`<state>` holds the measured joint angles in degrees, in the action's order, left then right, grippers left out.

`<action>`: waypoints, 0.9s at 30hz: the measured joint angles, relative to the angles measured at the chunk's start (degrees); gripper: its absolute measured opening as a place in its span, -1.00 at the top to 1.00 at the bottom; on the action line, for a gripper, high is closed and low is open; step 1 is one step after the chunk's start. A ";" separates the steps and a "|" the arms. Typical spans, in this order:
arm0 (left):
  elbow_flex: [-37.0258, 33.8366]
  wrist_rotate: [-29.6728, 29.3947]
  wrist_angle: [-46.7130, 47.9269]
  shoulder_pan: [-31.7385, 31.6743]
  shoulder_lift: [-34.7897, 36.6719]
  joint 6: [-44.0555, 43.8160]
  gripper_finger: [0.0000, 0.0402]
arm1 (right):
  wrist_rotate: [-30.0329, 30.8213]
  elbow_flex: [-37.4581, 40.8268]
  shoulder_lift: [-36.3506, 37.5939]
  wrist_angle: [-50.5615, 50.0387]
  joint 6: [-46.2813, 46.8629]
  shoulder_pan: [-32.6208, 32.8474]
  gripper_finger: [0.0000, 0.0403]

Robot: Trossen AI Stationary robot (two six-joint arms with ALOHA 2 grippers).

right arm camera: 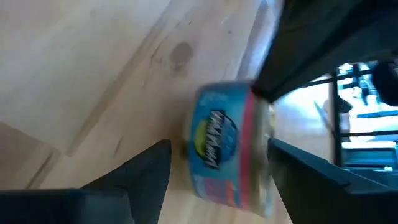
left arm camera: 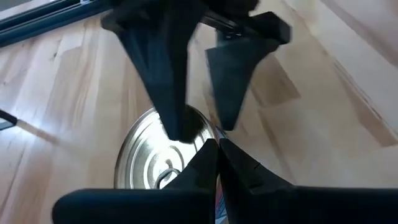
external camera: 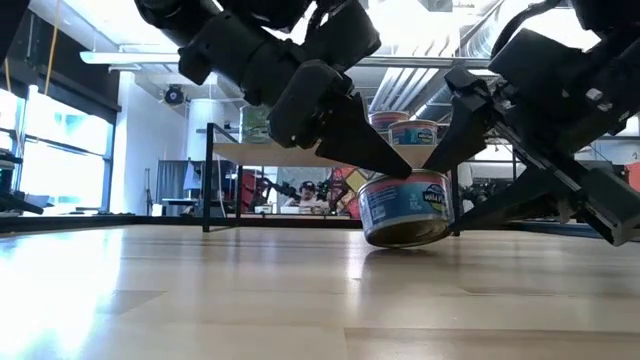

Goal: Stack canned seafood by type on shelf
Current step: Stack the blue tuna can on top of the bottom blue tuna can on the shelf

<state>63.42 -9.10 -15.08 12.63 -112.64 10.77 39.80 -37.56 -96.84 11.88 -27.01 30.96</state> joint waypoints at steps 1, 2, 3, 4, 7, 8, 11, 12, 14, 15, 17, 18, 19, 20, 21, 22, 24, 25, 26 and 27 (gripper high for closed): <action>0.00 0.00 -0.08 -0.24 0.00 -0.16 1.00 | -1.29 0.00 0.00 0.00 0.49 -0.27 -0.29; 0.00 0.09 -0.14 -0.36 0.00 -0.20 1.00 | -2.08 0.00 0.00 0.00 1.08 -0.60 -0.31; 0.00 0.57 -0.14 -0.54 0.00 -0.20 1.00 | -2.55 0.00 0.00 -0.01 1.37 -0.90 -0.33; 0.00 1.29 -0.27 -0.70 0.00 -0.20 1.00 | -2.98 0.00 0.00 -0.06 1.65 -1.19 -0.36; 0.02 3.07 -1.56 -0.84 0.00 -0.21 1.00 | -1.41 0.00 0.00 -0.11 2.58 -1.72 -0.40; 0.07 3.46 -1.77 -0.80 0.07 -0.20 1.00 | -0.26 0.00 0.00 -0.05 2.77 -1.74 -0.40; 0.07 3.48 -2.01 -0.77 0.13 -0.18 1.00 | 0.74 0.01 0.00 0.00 2.80 -2.10 -0.39; 0.07 3.48 -2.04 -0.77 0.13 -0.18 1.00 | 1.09 0.02 0.00 0.02 2.76 -2.10 -0.39; 0.07 3.48 -2.09 -0.81 0.15 -0.19 1.00 | 1.36 0.02 0.00 0.21 2.57 -2.10 -0.36; 0.07 3.44 -2.09 -0.83 0.15 -0.18 1.00 | 1.54 0.02 0.00 0.31 2.67 -2.12 -0.34; 0.07 3.31 -2.12 -0.75 0.17 -0.18 1.00 | 1.50 0.02 0.00 0.45 3.56 -2.12 -0.27; 0.10 3.32 -2.15 -0.73 0.20 -0.18 1.00 | 1.46 0.02 -0.02 0.57 4.42 -2.10 -0.22; 0.11 3.28 -2.20 -0.73 0.22 -0.18 1.00 | 1.32 0.02 -0.02 0.64 5.35 -2.10 -0.16; 0.11 3.23 -2.21 -0.75 0.22 -0.18 1.00 | 1.13 0.04 -0.02 0.60 6.12 -2.07 -0.09; 0.11 3.02 -2.10 -0.79 0.22 -0.22 1.00 | 0.80 0.04 -0.04 0.54 6.99 -2.01 -0.02; 0.11 3.08 -2.04 -0.84 0.22 -0.24 1.00 | 0.22 0.07 -0.04 0.49 7.91 -1.91 0.06; 0.13 3.14 -1.90 -0.79 0.37 -0.30 1.00 | -0.75 0.07 -0.02 0.77 10.13 -1.83 0.16; 0.17 3.08 -1.64 -0.77 0.44 -0.31 1.00 | -1.04 0.04 0.02 0.88 11.82 -1.83 0.16; 0.17 3.07 -1.60 -0.79 0.44 -0.29 1.00 | -1.02 0.04 0.02 0.79 13.26 -1.83 0.16; 0.26 3.05 -1.38 -0.79 0.45 -0.25 0.99 | -1.02 0.04 0.04 0.66 14.57 -1.83 0.16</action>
<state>63.68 -6.06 -16.46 11.84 -112.19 10.51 38.79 -37.52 -96.80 12.54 -12.44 29.12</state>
